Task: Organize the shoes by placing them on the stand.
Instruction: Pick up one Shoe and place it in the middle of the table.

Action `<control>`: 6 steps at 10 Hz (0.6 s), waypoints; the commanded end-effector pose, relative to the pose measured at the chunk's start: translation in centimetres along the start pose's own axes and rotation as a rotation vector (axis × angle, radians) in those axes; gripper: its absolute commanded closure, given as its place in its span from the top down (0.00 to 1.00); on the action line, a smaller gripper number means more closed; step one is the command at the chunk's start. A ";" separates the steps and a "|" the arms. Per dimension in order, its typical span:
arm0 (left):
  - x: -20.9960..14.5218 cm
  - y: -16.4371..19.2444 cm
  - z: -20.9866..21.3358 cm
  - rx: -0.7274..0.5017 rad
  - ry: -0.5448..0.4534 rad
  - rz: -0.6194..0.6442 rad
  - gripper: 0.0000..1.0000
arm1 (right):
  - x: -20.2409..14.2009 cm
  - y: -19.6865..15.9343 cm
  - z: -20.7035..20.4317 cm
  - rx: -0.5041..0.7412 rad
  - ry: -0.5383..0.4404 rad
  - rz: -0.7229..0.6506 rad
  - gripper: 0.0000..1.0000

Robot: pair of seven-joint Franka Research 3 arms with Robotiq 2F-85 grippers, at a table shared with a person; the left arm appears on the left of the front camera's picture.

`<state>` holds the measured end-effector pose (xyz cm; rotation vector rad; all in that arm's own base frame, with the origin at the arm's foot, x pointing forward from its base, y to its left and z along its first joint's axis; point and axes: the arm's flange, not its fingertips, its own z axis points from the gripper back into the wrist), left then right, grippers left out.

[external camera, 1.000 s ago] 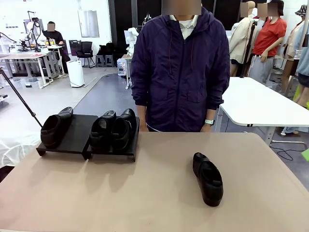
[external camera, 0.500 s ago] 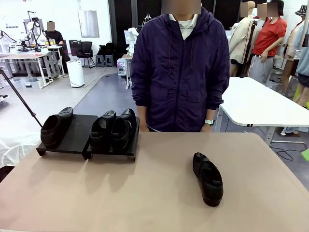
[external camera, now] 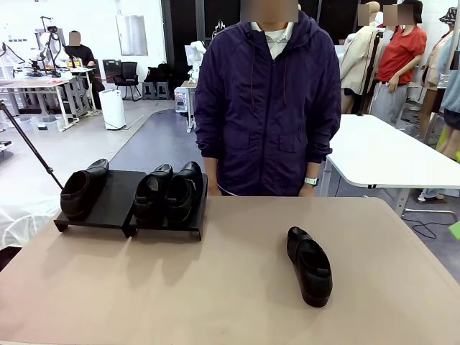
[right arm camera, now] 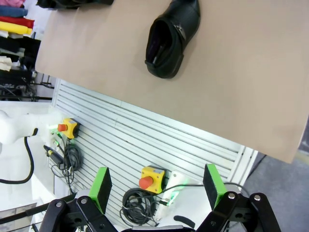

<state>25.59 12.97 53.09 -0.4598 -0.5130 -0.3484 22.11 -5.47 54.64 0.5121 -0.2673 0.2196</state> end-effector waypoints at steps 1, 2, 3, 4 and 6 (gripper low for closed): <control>0.1 -0.3 0.1 0.001 -0.005 0.009 1.00 | 0.3 -0.2 0.4 0.001 -0.002 0.016 1.00; 0.1 -0.3 0.1 0.001 -0.005 0.009 1.00 | 0.0 0.0 0.0 0.000 0.000 0.000 1.00; 0.1 -0.3 0.1 0.001 -0.005 0.009 1.00 | 3.6 3.4 -3.8 -0.150 0.047 0.067 1.00; 0.1 -0.3 0.1 0.001 -0.005 0.009 1.00 | 6.4 5.3 -6.8 -0.222 0.068 0.066 1.00; 0.1 -0.3 0.1 0.001 -0.005 0.009 1.00 | 10.2 7.9 -12.7 -0.299 0.143 0.106 1.00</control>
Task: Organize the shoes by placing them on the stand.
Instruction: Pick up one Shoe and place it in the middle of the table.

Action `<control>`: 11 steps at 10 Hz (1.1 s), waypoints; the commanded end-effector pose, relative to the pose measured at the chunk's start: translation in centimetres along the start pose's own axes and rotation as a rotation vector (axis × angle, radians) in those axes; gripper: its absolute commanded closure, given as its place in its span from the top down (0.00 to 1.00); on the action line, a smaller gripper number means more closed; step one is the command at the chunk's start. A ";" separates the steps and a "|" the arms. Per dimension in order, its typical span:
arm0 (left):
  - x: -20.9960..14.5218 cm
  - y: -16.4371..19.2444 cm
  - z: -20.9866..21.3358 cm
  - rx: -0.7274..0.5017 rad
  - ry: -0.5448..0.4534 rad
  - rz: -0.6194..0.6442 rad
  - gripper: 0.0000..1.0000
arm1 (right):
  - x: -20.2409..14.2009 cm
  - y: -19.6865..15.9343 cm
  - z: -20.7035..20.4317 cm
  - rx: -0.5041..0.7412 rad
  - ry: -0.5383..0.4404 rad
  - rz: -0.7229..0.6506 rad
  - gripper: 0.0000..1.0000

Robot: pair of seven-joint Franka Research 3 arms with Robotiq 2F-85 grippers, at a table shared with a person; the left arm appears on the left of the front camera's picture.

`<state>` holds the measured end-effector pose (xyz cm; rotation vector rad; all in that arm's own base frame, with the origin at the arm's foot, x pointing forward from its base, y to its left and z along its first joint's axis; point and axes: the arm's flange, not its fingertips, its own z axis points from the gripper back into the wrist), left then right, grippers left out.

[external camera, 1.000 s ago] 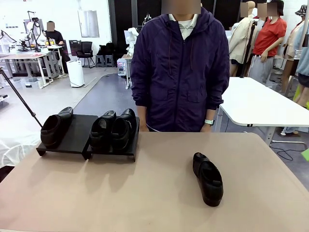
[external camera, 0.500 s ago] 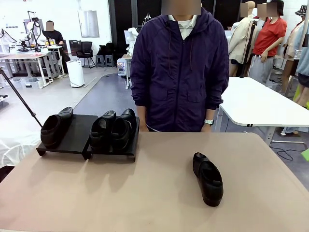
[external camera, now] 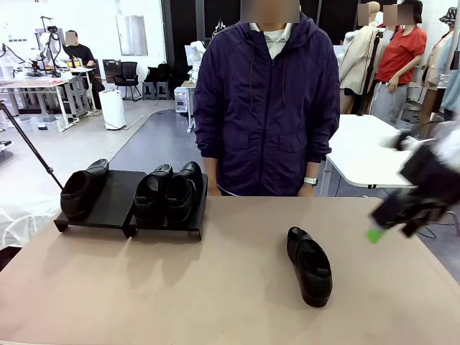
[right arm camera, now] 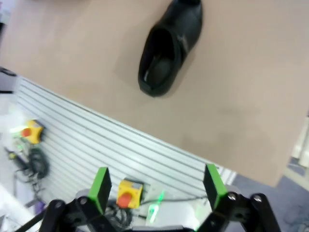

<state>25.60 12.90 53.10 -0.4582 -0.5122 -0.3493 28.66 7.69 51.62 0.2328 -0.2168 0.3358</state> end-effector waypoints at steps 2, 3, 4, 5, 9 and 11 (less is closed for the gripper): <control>0.1 -0.2 0.1 0.000 -0.006 0.010 1.00 | 7.4 3.3 -7.3 -0.133 -0.005 -0.053 1.00; 0.1 -0.2 0.1 0.000 -0.006 0.010 1.00 | 8.7 4.6 -9.3 -0.166 -0.040 -0.070 1.00; 0.1 -0.2 0.1 0.000 -0.006 0.010 1.00 | 9.6 6.4 -11.6 -0.179 -0.058 -0.025 1.00; 0.1 -0.2 0.1 0.000 -0.006 0.010 1.00 | 9.6 7.5 -12.7 -0.165 -0.065 0.006 1.00; 0.1 -0.2 0.1 0.000 -0.006 0.010 1.00 | 7.8 5.5 -10.7 -0.130 -0.037 -0.013 1.00; 0.1 -0.2 0.1 0.000 -0.006 0.010 1.00 | 8.3 5.4 -10.9 -0.118 -0.038 -0.027 1.00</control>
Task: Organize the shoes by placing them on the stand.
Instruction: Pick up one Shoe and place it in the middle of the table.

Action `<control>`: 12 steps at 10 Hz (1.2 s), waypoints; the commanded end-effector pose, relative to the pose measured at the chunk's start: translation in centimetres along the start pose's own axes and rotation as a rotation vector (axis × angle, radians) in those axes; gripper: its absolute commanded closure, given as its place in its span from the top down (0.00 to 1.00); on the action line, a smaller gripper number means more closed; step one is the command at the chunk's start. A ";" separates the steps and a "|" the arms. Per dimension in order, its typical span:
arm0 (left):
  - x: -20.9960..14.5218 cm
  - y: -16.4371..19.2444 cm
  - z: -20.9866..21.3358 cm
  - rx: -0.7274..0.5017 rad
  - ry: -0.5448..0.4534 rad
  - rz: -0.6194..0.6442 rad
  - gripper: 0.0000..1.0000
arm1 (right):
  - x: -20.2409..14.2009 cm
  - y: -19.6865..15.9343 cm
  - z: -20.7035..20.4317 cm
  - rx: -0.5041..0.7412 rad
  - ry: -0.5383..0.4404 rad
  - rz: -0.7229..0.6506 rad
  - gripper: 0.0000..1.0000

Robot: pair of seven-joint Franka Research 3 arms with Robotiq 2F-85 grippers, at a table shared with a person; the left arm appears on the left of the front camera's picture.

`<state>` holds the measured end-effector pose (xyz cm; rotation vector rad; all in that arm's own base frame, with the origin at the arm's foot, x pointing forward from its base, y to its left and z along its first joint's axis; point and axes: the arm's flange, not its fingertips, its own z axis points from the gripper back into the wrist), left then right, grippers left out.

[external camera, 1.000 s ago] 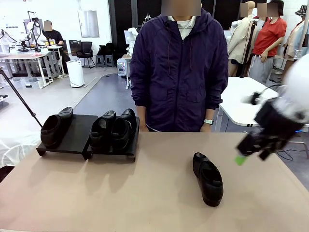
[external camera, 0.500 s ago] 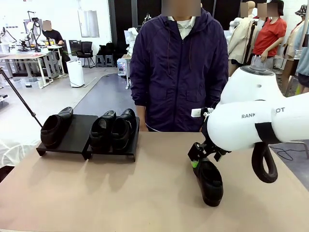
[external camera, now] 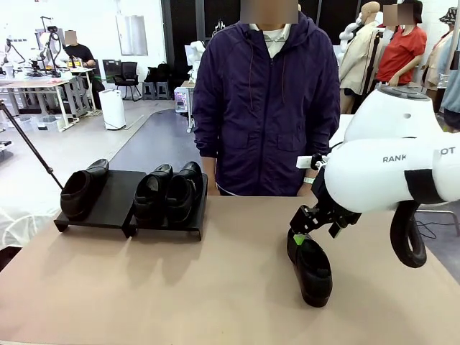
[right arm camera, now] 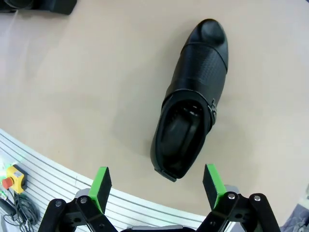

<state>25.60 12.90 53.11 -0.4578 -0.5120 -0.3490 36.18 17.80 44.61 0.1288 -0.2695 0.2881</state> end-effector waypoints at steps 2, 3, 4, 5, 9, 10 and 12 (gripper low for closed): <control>0.1 -0.2 0.1 0.000 -0.006 0.010 1.00 | 2.3 1.1 -4.5 0.001 0.091 -0.138 1.00; 0.1 -0.2 0.1 0.000 -0.006 0.010 1.00 | 2.3 1.6 -5.6 0.016 0.121 -0.152 1.00; 0.1 -0.2 0.1 0.000 -0.006 0.010 1.00 | 2.3 1.9 -6.6 -0.001 0.145 -0.189 1.00; 0.1 -0.2 0.1 0.000 -0.006 0.010 1.00 | 2.5 2.0 -7.7 -0.015 0.146 -0.218 1.00; 0.1 -0.2 0.1 0.000 -0.006 0.010 1.00 | 4.3 1.0 -11.4 -0.056 0.146 -0.279 1.00; 0.1 -0.2 0.1 0.000 -0.006 0.010 1.00 | 4.5 0.7 -11.7 -0.048 0.138 -0.289 1.00; 0.1 -0.2 0.1 0.000 -0.006 0.010 1.00 | 4.9 0.3 -12.0 -0.075 0.080 -0.301 1.00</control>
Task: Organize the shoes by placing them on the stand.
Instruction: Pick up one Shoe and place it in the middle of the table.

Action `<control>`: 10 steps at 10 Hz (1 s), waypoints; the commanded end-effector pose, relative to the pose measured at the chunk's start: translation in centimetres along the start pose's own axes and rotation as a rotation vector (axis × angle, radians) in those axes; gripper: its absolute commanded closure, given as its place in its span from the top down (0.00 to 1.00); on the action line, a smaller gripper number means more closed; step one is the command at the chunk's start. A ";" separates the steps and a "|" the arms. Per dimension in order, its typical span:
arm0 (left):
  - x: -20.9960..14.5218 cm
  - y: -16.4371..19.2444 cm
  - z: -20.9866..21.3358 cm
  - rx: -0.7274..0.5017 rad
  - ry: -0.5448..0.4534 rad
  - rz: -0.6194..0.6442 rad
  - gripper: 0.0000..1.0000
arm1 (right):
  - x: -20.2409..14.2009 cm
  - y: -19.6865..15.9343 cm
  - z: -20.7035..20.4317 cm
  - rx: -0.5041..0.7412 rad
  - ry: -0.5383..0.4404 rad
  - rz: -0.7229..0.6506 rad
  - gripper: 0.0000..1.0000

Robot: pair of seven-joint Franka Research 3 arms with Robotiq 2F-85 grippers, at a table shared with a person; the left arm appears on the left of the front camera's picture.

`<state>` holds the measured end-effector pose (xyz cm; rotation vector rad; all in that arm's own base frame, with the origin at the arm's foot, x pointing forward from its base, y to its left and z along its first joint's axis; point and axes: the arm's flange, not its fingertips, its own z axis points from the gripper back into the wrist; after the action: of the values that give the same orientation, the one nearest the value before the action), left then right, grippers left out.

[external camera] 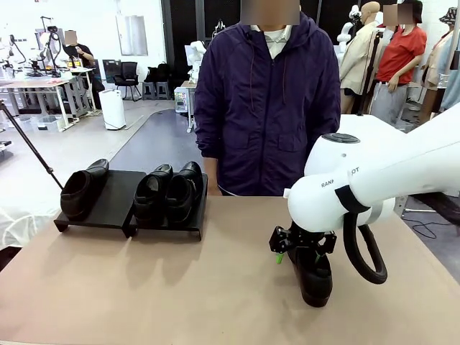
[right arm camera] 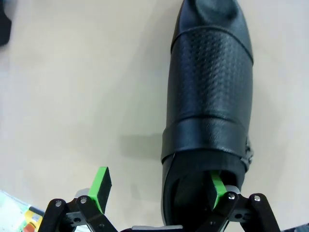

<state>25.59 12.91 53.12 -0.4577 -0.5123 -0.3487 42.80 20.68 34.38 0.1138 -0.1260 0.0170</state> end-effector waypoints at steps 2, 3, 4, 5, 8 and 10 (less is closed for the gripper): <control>0.1 -0.2 0.1 -0.001 -0.006 0.010 1.00 | 0.9 0.6 -0.3 -0.054 -0.043 -0.020 0.00; 0.1 -0.2 0.1 -0.001 -0.006 0.010 1.00 | 1.0 0.6 -0.3 -0.054 -0.039 -0.020 0.00; 0.1 -0.2 0.1 -0.001 -0.006 0.010 1.00 | 1.2 0.5 -0.2 -0.055 -0.037 -0.019 0.00; 0.1 -0.2 0.1 -0.001 -0.006 0.010 1.00 | 1.3 0.5 -0.1 -0.058 -0.033 -0.020 0.00; 0.1 -0.2 0.1 -0.001 -0.006 0.010 1.00 | 1.5 0.4 0.0 -0.057 -0.019 -0.023 0.00; 0.1 -0.2 0.1 -0.001 -0.006 0.010 1.00 | 1.3 0.0 0.2 -0.049 -0.018 -0.033 0.00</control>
<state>25.59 12.91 53.12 -0.4577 -0.5123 -0.3487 43.65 20.36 34.43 0.0875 -0.1438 0.0089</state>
